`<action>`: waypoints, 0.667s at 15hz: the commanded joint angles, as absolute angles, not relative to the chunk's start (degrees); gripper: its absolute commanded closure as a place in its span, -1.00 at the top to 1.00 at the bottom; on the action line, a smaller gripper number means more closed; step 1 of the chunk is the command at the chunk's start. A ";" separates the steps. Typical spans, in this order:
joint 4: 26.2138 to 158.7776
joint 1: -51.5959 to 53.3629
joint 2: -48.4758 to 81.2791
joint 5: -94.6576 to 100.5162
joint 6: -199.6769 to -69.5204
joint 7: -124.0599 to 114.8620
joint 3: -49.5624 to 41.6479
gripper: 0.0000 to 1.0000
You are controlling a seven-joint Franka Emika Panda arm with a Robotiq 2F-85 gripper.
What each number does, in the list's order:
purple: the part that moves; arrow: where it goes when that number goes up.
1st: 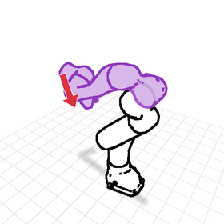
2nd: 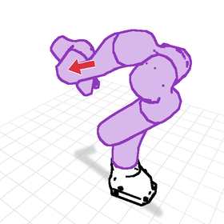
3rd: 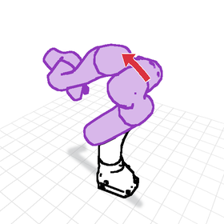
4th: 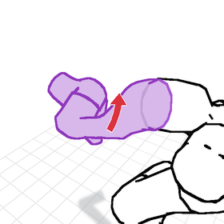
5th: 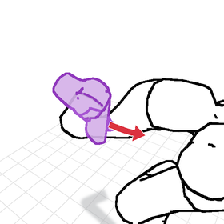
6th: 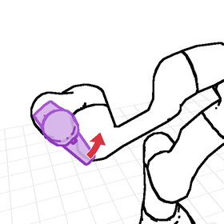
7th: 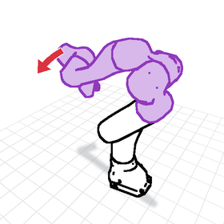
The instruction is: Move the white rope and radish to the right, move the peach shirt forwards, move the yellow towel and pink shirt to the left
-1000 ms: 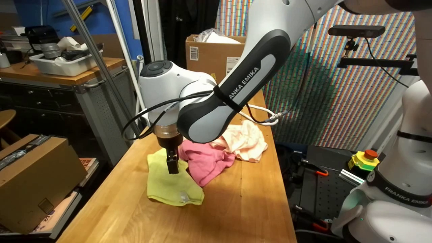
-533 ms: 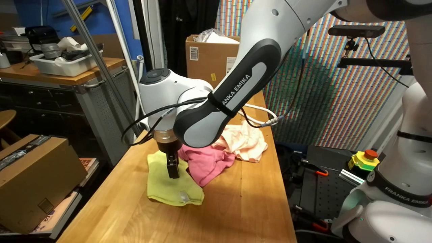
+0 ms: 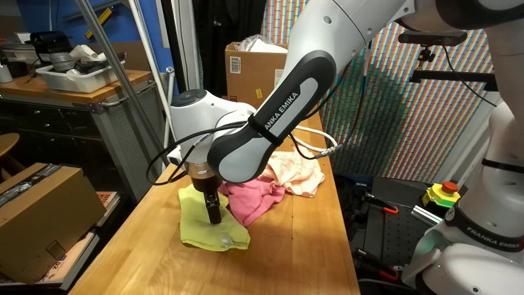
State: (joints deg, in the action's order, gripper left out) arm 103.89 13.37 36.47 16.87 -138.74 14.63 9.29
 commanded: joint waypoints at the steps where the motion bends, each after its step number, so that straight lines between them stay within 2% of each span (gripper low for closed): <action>1: 101.84 10.64 38.19 13.85 -136.33 21.26 11.68 1.00; 10: 101.10 11.03 39.19 13.74 -137.51 23.50 12.34 1.00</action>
